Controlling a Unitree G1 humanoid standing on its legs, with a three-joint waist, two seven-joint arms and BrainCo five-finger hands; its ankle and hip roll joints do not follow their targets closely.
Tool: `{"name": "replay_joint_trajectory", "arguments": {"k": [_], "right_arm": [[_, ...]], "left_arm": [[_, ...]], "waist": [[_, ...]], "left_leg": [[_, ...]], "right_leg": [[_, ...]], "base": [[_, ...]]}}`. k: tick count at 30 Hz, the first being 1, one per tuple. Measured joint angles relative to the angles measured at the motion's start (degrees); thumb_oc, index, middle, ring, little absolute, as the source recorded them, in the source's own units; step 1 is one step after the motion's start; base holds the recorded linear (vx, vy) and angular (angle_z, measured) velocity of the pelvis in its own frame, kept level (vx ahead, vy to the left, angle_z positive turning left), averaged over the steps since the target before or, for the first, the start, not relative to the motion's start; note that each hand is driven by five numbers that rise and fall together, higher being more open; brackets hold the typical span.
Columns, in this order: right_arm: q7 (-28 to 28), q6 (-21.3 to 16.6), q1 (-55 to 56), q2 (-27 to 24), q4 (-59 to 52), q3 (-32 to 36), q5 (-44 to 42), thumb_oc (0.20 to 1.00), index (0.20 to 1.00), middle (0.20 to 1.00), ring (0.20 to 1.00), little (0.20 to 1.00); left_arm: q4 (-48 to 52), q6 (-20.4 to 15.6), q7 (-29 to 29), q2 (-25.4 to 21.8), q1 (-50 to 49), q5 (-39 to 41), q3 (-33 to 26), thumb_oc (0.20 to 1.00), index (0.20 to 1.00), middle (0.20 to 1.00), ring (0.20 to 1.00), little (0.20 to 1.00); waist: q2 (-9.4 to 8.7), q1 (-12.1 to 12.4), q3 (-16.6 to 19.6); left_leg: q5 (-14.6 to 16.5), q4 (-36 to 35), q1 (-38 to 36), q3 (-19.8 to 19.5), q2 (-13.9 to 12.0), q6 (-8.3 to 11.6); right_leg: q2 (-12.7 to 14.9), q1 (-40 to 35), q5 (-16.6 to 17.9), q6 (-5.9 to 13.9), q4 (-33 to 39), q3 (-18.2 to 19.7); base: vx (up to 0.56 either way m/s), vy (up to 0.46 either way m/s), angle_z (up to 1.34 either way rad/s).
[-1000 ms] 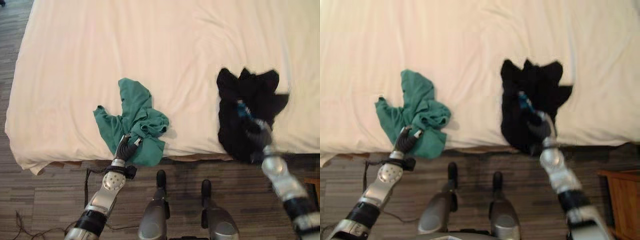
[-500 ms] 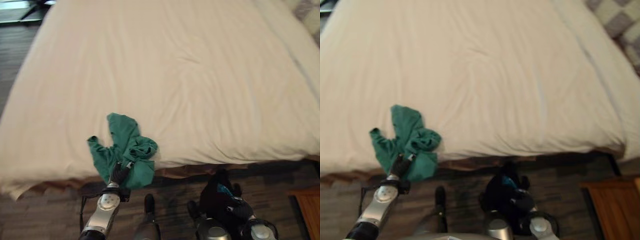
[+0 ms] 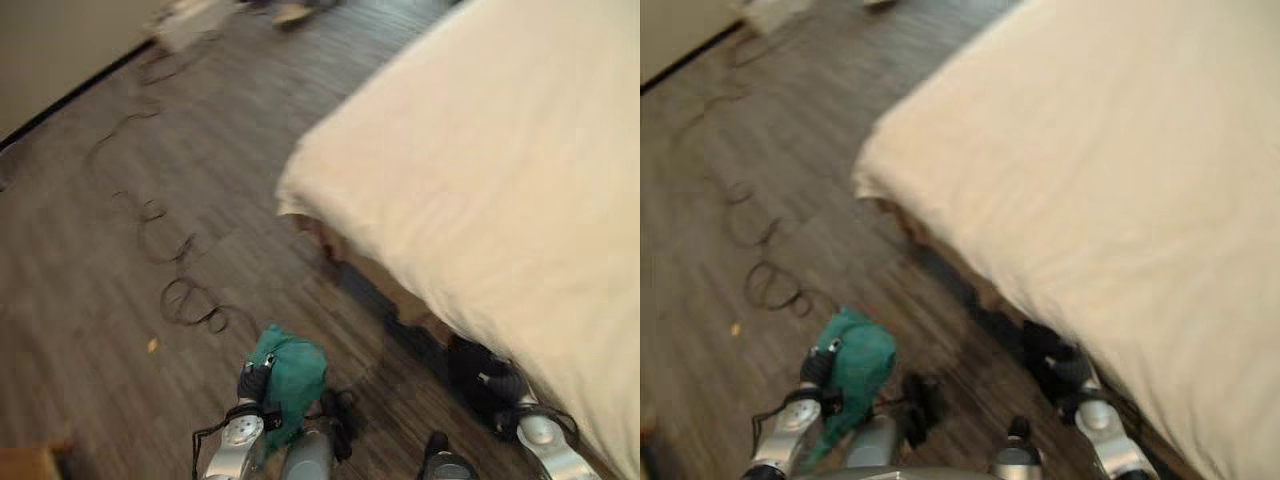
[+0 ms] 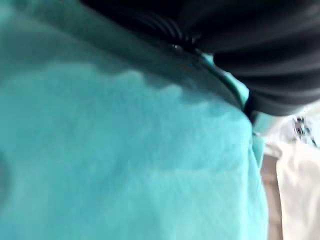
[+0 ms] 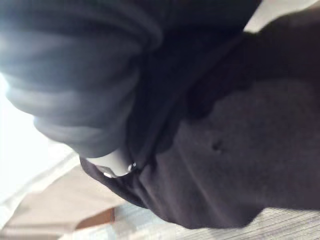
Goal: Tidy up the quilt and then pick up the clothes from the bed and put them into the laundry hamper.
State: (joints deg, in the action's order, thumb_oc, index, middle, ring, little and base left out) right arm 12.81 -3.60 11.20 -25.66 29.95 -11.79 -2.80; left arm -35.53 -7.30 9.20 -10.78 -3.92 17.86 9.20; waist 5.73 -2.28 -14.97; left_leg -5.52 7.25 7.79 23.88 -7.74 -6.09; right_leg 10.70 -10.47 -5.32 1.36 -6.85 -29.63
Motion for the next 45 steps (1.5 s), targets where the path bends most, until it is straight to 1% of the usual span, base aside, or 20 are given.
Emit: {"name": "replay_joint_trajectory", "arguments": {"k": [1,2,4,6,7,10,13,14,15,19,28,29,30,31,33,36,39,42,43,45], "right_arm": [[-0.70,0.04,0.38,1.06,0.35,0.22,0.07,0.200,0.200,0.200,0.200,0.200],[-0.91,-0.27,-0.04,3.66,-0.40,1.71,-0.01,0.200,0.200,0.200,0.200,0.200],[-1.42,0.11,-0.05,6.15,0.33,4.29,-0.04,0.200,0.200,0.200,0.200,0.200],[-1.09,0.24,-1.64,7.19,-0.83,6.20,-0.11,0.200,0.200,0.200,0.200,0.200],[-0.77,-0.07,-1.72,7.23,-0.97,6.71,-0.46,0.200,0.200,0.200,0.200,0.200],[-0.22,-0.68,-2.60,7.33,-1.93,6.38,-2.66,0.200,0.200,0.200,0.200,0.200],[1.14,-1.29,-3.72,6.85,-0.15,4.99,-3.62,0.200,0.200,0.200,0.200,0.200],[1.07,-1.29,-3.80,7.44,0.85,4.63,-4.11,0.200,0.200,0.200,0.200,0.200],[1.17,-1.26,-5.41,9.91,4.84,4.19,-4.15,0.200,0.200,0.200,0.200,0.200],[-3.94,-1.94,-10.43,5.14,6.54,-2.69,-9.86,0.200,0.200,0.200,0.200,0.200],[-7.09,-4.76,-14.36,4.23,4.03,-3.98,-11.07,0.200,0.200,0.200,0.200,0.200],[-7.25,-5.02,-13.72,4.22,4.01,-3.73,-11.09,0.200,0.200,0.200,0.200,0.200],[-7.76,-5.00,-11.68,3.27,3.42,-3.66,-11.07,0.200,0.200,0.200,0.200,0.200],[-7.95,-5.03,-10.62,2.76,2.72,-3.75,-11.04,0.200,0.200,0.200,0.200,0.200],[-7.92,-5.35,-10.70,2.36,2.28,-3.60,-11.00,0.200,0.200,0.200,0.200,0.200],[-8.13,-4.81,-11.35,0.59,2.32,-2.90,-10.61,0.200,0.200,0.200,0.200,0.200],[-8.20,-4.56,-10.97,-0.34,1.80,-2.51,-8.32,0.200,0.200,0.200,0.200,0.200],[-8.33,-3.23,-8.71,-0.14,1.21,-2.87,-6.57,0.200,0.200,0.200,0.200,0.200],[-8.46,-3.55,-7.79,0.31,1.93,-4.24,-5.93,0.200,0.200,0.200,0.200,0.200],[-8.99,-3.27,-5.70,1.04,0.48,-4.56,-4.50,0.200,0.200,0.200,0.200,0.200]], "left_arm": [[-0.08,-0.27,0.25,-0.09,0.28,-0.01,0.29,0.200,0.200,0.200,0.200,0.200],[-0.70,0.05,0.21,-1.95,0.50,-0.09,-1.25,0.200,0.200,0.200,0.200,0.200],[-1.25,0.88,-0.12,-2.63,1.72,-0.13,-1.20,0.200,0.200,0.200,0.200,0.200],[-1.25,1.16,0.05,-3.07,0.72,-0.22,-0.79,0.200,0.200,0.200,0.200,0.200],[-1.35,1.40,0.12,-2.85,0.18,-0.23,0.74,0.200,0.200,0.200,0.200,0.200],[-1.57,1.24,0.69,-4.74,1.84,-0.65,2.45,0.200,0.200,0.200,0.200,0.200],[-3.15,0.22,1.43,-4.85,6.47,-1.17,4.18,0.200,0.200,0.200,0.200,0.200],[-2.79,0.24,1.51,-5.18,6.55,-1.22,4.26,0.200,0.200,0.200,0.200,0.200],[1.85,-0.11,2.09,-4.85,4.46,-1.39,3.78,0.200,0.200,0.200,0.200,0.200],[-2.41,-0.17,1.97,-4.06,10.38,-2.84,5.18,0.200,0.200,0.200,0.200,0.200],[-3.29,-1.63,2.04,-0.41,12.73,-2.45,4.89,0.200,0.200,0.200,0.200,0.200],[-4.31,-1.56,1.90,-0.05,12.92,-2.38,5.15,0.200,0.200,0.200,0.200,0.200],[-5.71,-1.56,1.89,1.06,12.79,-2.36,4.99,0.200,0.200,0.200,0.200,0.200],[-5.62,-1.73,1.98,1.16,11.04,-2.36,4.98,0.200,0.200,0.200,0.200,0.200],[-6.13,-1.71,1.99,0.46,9.38,-2.37,4.87,0.200,0.200,0.200,0.200,0.200],[-5.90,-1.54,1.41,0.38,9.74,-2.52,4.76,0.200,0.200,0.200,0.200,0.200],[-5.94,-1.51,0.76,0.31,8.89,-2.91,3.38,0.200,0.200,0.200,0.200,0.200],[-6.48,-1.43,0.05,0.50,7.15,-2.91,1.53,0.200,0.200,0.200,0.200,0.200],[-7.19,-1.53,0.12,0.63,6.27,-2.79,1.66,0.200,0.200,0.200,0.200,0.200],[-7.41,-1.37,-0.09,-0.02,5.80,-2.86,2.83,0.200,0.200,0.200,0.200,0.200]], "waist": [[-0.55,1.18,0.14],[-3.37,1.30,0.14],[-4.26,1.18,0.50],[-3.30,2.86,0.27],[-2.55,2.15,-0.17],[-1.80,0.37,-1.39],[-2.22,-2.55,-4.11],[-3.01,-3.17,-4.18],[-5.81,-0.77,-7.11],[-6.44,0.13,-9.74],[-5.54,1.44,-10.54],[-5.86,1.47,-10.84],[-6.88,1.21,-11.36],[-7.05,1.80,-10.99],[-5.98,2.20,-10.40],[-5.14,2.29,-10.01],[-3.40,3.54,-8.38],[-4.47,4.84,-5.24],[-4.77,5.50,-3.63],[-5.26,5.24,-1.77]], "left_leg": [[-0.05,-2.55,0.01,-1.93,1.51,-0.20],[0.14,-2.54,1.80,-1.61,4.81,-0.24],[4.16,-3.07,2.15,-0.96,5.81,0.40],[4.35,-4.68,2.33,-6.02,6.17,-0.07],[4.10,-6.29,1.05,-9.79,7.21,-0.23],[2.06,-9.84,-0.30,-15.93,7.83,1.34],[1.63,-11.90,-2.70,-21.30,10.75,2.79],[1.62,-11.89,-3.64,-21.21,11.69,2.73],[8.98,-10.20,-8.32,-15.10,10.29,5.36],[8.97,-10.16,-9.79,-15.63,10.27,5.34],[8.48,-9.09,-11.86,-20.10,6.66,7.78],[8.89,-2.59,-9.16,-20.27,7.04,8.94],[8.49,15.42,-1.40,-19.19,7.67,11.43],[9.02,18.16,0.30,-17.99,6.70,11.57],[8.96,14.81,2.18,-15.34,4.77,11.54],[6.43,-4.70,3.73,-11.98,7.78,9.65],[3.72,-10.31,3.69,-8.82,7.75,9.50],[4.39,-6.09,2.68,-8.45,7.17,8.88],[5.01,-6.34,0.56,-9.21,7.37,8.78],[4.66,-6.09,-1.70,-10.70,8.85,9.24]], "right_leg": [[-1.33,0.45,-0.71,0.83,8.52,0.88],[0.35,1.69,4.18,-0.15,12.34,0.47],[2.29,2.37,4.68,2.94,6.68,-3.74],[4.63,7.35,3.60,2.17,-8.38,-4.25],[4.96,10.83,0.85,1.74,-16.03,1.08],[-6.92,18.23,-5.85,4.62,-11.89,30.36],[-8.88,25.81,-2.19,2.81,-0.01,36.88],[-7.56,26.52,2.31,3.22,1.56,36.30],[-7.08,23.21,18.69,0.92,12.01,34.25],[-7.46,21.64,19.50,0.72,11.73,34.84],[-9.67,17.17,15.70,-1.86,11.98,29.28],[-8.75,15.93,14.93,-2.74,12.01,28.48],[-6.62,12.60,13.45,-3.65,12.02,26.95],[-6.71,11.48,12.52,-3.81,12.01,26.80],[-7.24,10.36,11.48,-4.53,12.03,26.72],[-7.14,10.23,10.00,-3.57,12.01,26.69],[-9.71,8.04,7.67,-3.36,12.03,26.60],[-9.59,4.17,3.10,-1.45,11.58,26.43],[-9.07,10.38,-4.15,5.04,-11.36,26.20],[-7.75,16.74,-4.54,9.51,-32.04,26.18]], "base": [[0.10,0.471,2.39],[0.10,0.516,2.33],[0.05,0.243,1.80],[0.05,0.302,1.17],[0.08,0.297,1.48],[0.07,0.061,1.30],[0.04,-0.007,1.48],[0.00,-0.007,1.41],[0.00,-0.043,0.70],[0.08,-0.076,0.02],[0.18,-0.138,0.27],[0.27,-0.180,0.73],[0.29,-0.116,0.65],[0.22,-0.069,0.36],[0.40,-0.016,-0.12],[0.53,0.033,-0.02],[0.55,0.009,-0.18],[0.73,0.043,-0.10],[0.57,0.041,-0.06],[0.70,-0.010,0.21]]}}
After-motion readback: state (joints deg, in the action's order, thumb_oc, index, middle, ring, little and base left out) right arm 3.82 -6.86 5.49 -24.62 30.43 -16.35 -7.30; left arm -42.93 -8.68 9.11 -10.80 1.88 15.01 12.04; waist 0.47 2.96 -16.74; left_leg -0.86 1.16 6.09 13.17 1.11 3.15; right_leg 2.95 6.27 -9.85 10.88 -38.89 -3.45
